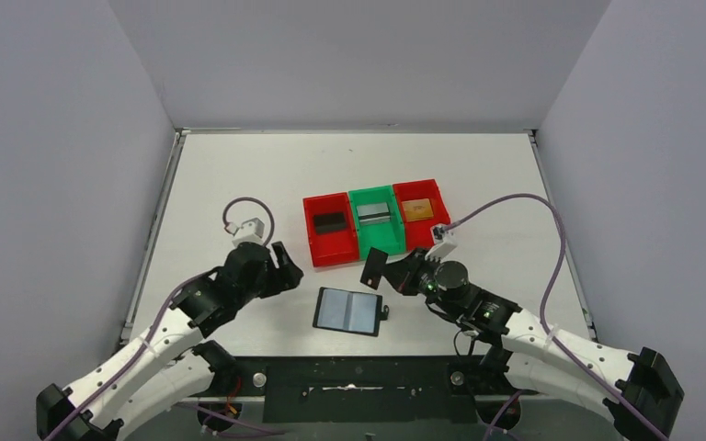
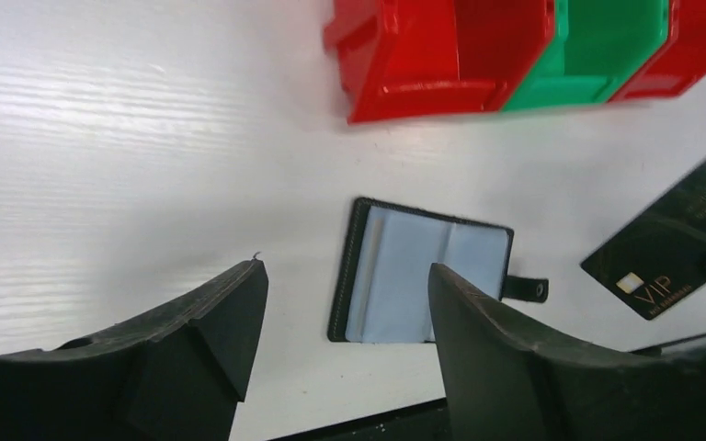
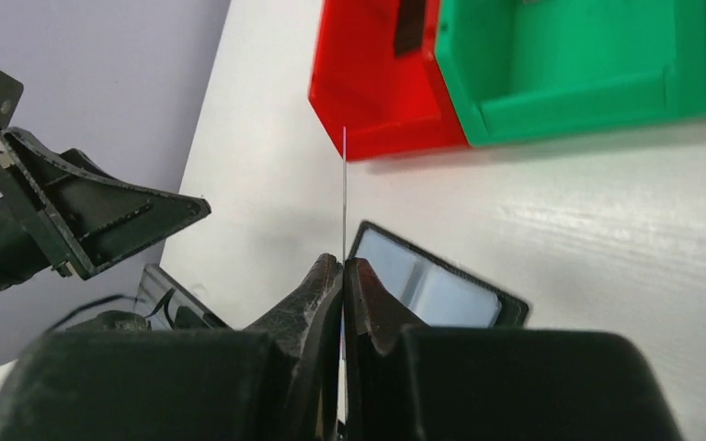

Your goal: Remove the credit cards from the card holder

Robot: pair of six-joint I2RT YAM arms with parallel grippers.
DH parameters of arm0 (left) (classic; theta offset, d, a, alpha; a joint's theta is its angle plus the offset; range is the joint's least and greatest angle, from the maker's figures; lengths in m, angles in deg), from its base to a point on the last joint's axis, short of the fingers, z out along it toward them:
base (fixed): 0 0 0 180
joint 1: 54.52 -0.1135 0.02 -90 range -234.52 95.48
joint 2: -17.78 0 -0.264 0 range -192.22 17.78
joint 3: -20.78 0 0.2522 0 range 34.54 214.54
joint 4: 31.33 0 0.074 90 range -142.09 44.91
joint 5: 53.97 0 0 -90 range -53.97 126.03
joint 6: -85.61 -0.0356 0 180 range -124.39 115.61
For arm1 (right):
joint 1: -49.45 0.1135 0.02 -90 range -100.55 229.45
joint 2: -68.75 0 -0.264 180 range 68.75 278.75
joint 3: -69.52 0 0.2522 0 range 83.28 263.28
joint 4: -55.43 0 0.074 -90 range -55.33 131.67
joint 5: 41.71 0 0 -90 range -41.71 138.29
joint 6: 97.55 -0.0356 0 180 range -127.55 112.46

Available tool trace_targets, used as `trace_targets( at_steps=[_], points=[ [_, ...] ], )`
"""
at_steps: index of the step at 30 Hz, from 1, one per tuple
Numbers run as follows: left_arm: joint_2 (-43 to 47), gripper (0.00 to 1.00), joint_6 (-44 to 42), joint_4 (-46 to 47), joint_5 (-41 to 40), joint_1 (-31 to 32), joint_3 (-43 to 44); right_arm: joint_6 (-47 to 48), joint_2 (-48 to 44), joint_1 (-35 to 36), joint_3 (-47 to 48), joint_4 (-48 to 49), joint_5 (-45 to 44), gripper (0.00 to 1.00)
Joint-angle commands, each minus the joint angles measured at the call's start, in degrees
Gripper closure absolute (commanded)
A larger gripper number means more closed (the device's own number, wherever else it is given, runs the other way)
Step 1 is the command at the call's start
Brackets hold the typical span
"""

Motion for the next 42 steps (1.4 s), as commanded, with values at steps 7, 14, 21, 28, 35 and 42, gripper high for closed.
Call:
trace_targets(
  at_steps=[7,14,21,28,35,42],
  points=[
    [-0.6,0.21,-15.2,-5.4,11.1,-24.5,10.0,32.9,8.1,1.4,20.3,-3.8,-5.9,1.00],
    [1.8,0.16,-18.4,1.1,5.1,-26.9,6.2,55.3,23.4,3.5,33.5,-10.1,-4.4,1.00],
    [3.8,0.11,-18.2,2.7,4.1,-27.3,5.5,72.2,36.0,4.8,43.9,-14.0,-6.4,1.00],
    [4.9,0.10,-17.1,1.1,0.9,-28.8,5.9,85.1,44.6,3.8,48.5,-13.7,-3.9,1.00],
    [6.6,0.10,-16.0,0.3,-1.7,-30.0,5.9,94.2,51.2,2.0,53.1,-13.9,0.7,1.00],
    [8.1,0.10,-15.4,-0.5,-3.5,-30.4,6.2,100.7,57.2,0.8,56.2,-13.2,-0.4,1.00]
  ],
)
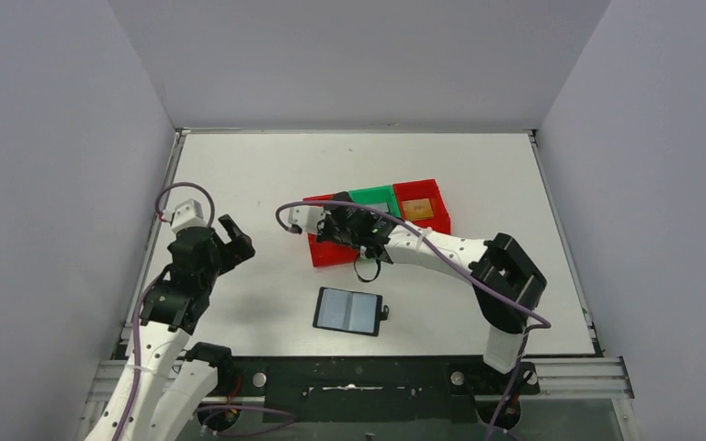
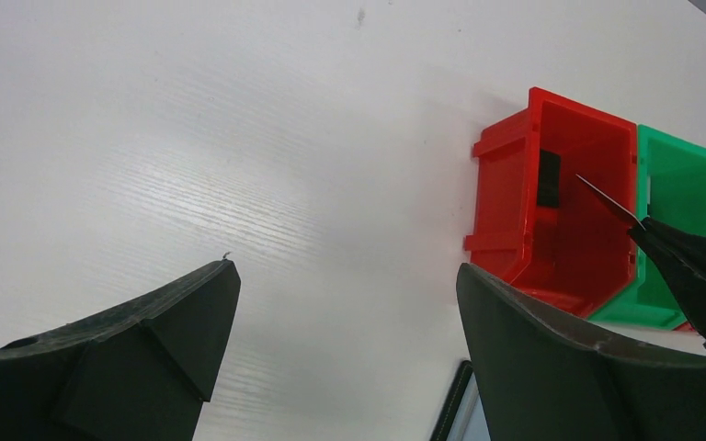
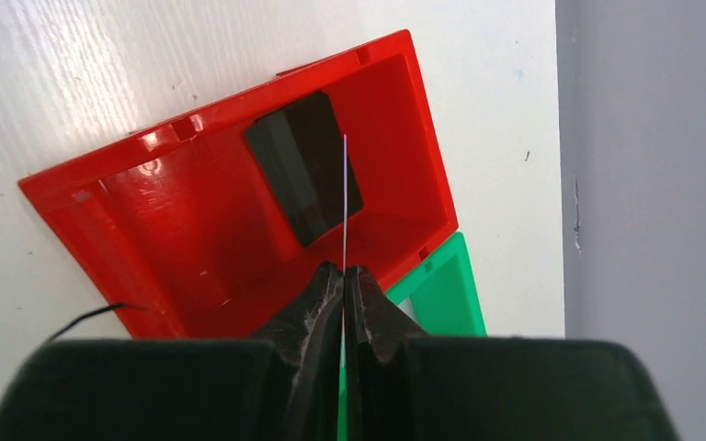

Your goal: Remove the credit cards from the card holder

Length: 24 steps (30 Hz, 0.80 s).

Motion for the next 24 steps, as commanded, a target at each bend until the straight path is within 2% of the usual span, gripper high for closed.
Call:
trace_targets(
  at_steps=[1,13,20,22,24],
  points=[
    [1.7,0.10,0.8,0.9,-2.6,-0.6,1.0,6.8,3.1,-0.8,4.4,2.0,-1.5,1.00],
    [6.0,0.10,2.6,-0.3,-6.4,-1.0,1.0,12.3,14.7,-1.7,11.5,3.5,-4.5,1.00],
    [6.6,0.10,2.6,0.0,-6.0,-1.2,0.7,12.0,17.6,-1.7,13.3,4.9,-5.6,1.00],
    [6.4,0.10,2.6,0.1,-5.9,-1.3,0.7,11.5,17.8,-1.7,13.0,5.1,-5.6,0.97],
    [6.3,0.10,2.5,0.2,-5.7,-1.3,0.7,10.8,17.7,-1.8,12.6,5.2,-5.2,0.89]
  ],
)
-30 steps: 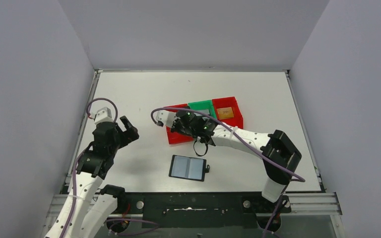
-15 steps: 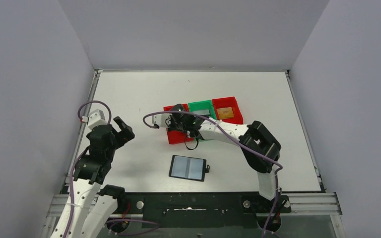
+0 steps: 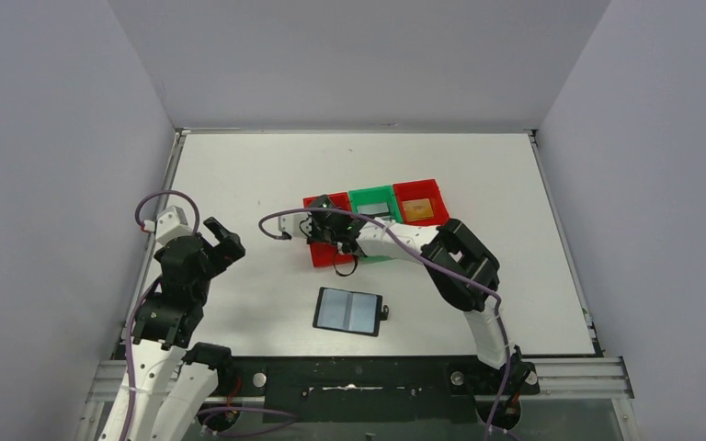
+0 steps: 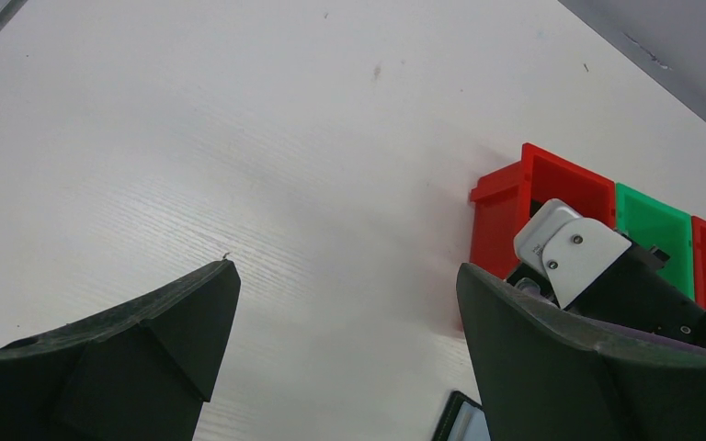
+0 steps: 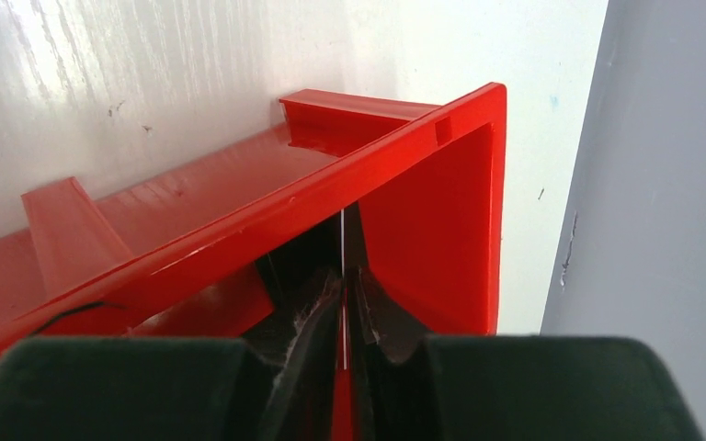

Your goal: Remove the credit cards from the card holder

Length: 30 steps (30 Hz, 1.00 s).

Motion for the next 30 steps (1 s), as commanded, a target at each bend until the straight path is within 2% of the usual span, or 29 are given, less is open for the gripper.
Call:
trace_targets(
  at_steps=[1,11,17,30],
  points=[
    [0.2,0.10,0.2,1.5,-0.4,-0.4,0.7,-0.6,-0.3,-0.6,1.9,2.9,-1.2,0.88],
    [0.0,0.10,-0.1,1.9,0.2,-0.4,0.5,-4.1,0.1,-2.2,2.8,1.9,2.5,0.83],
    [0.1,0.10,-0.1,2.0,0.5,-0.4,0.3,-6.8,-1.3,-2.6,2.7,0.9,4.9,0.74],
    [-0.6,0.10,-0.5,2.5,1.5,-0.4,0.2,-14.4,-4.2,-3.4,3.2,3.1,6.4,0.69]
  ],
)
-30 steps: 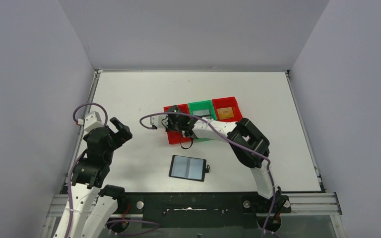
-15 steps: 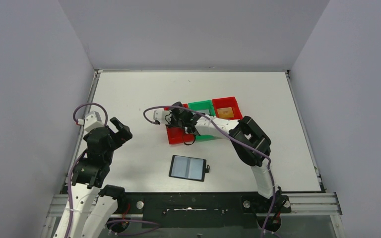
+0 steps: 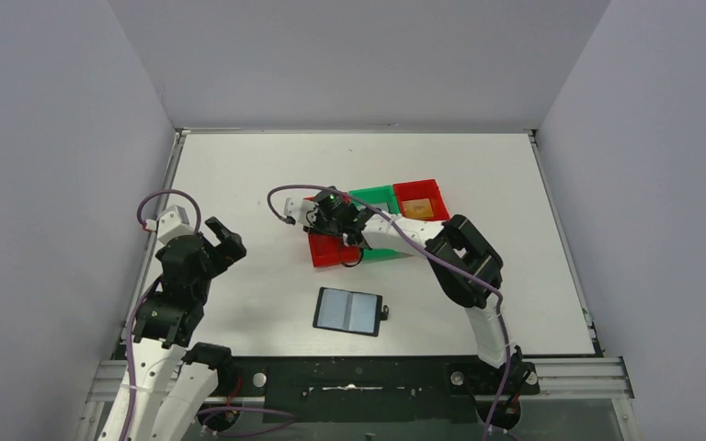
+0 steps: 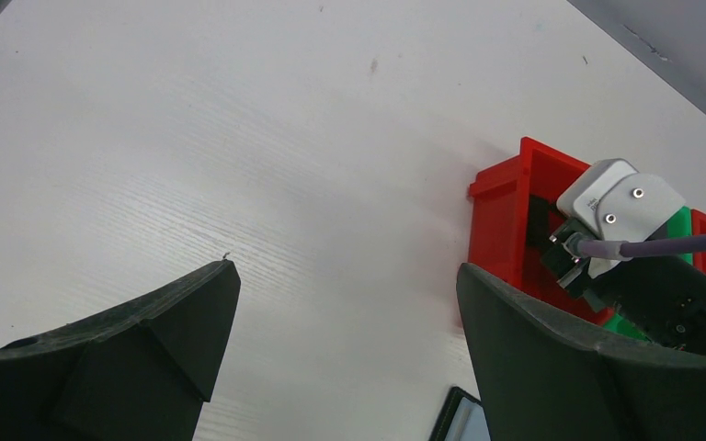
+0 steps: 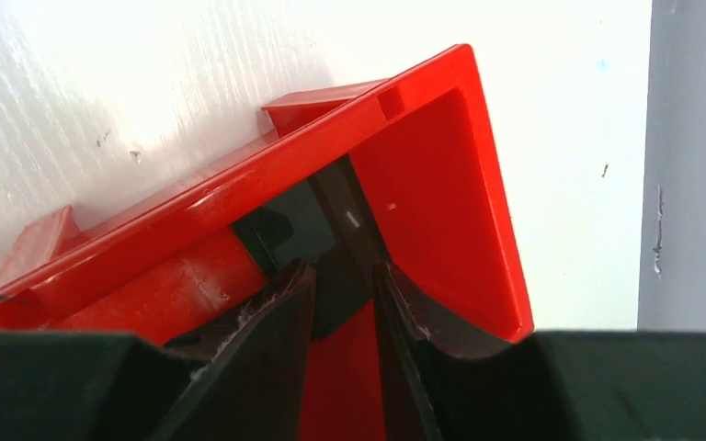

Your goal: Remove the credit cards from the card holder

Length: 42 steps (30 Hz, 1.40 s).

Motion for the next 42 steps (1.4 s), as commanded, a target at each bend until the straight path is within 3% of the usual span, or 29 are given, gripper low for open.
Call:
trace_targets(
  at_steps=[1,10,13,17,22,28,32,42],
  points=[
    [-0.2,0.10,-0.6,2.4,0.9,-0.4,0.2,-4.5,-4.9,-0.7,2.2,3.6,0.9,0.68],
    [-0.8,0.10,-0.7,2.7,1.6,-0.4,0.1,-20.8,-17.9,-0.9,-5.0,9.5,-1.6,0.60],
    [-1.0,0.10,-0.8,2.8,1.8,-0.4,0.0,-33.0,-23.8,-0.9,-9.2,10.2,-4.9,0.49],
    [-1.1,0.10,-0.8,2.8,1.9,-0.5,0.0,-50.5,-29.5,-1.0,-12.7,1.8,-5.8,0.42],
    [-1.6,0.10,-1.0,3.1,2.4,-0.5,-0.1,-69.7,-33.3,0.0,-19.2,-3.8,2.0,0.46],
    [-1.9,0.10,-0.8,2.9,2.0,-0.5,-0.1,-91.6,-34.2,11.1,-25.5,-12.4,-17.8,0.42],
    [-1.8,0.10,-0.8,2.9,1.9,-0.5,0.0,-102.5,-32.8,18.5,-26.6,-17.8,-25.8,0.40],
    [-1.8,0.10,-0.7,2.8,1.9,-0.6,-0.1,-103.9,-22.8,24.0,-21.2,-21.0,-22.7,0.39]
  ],
)
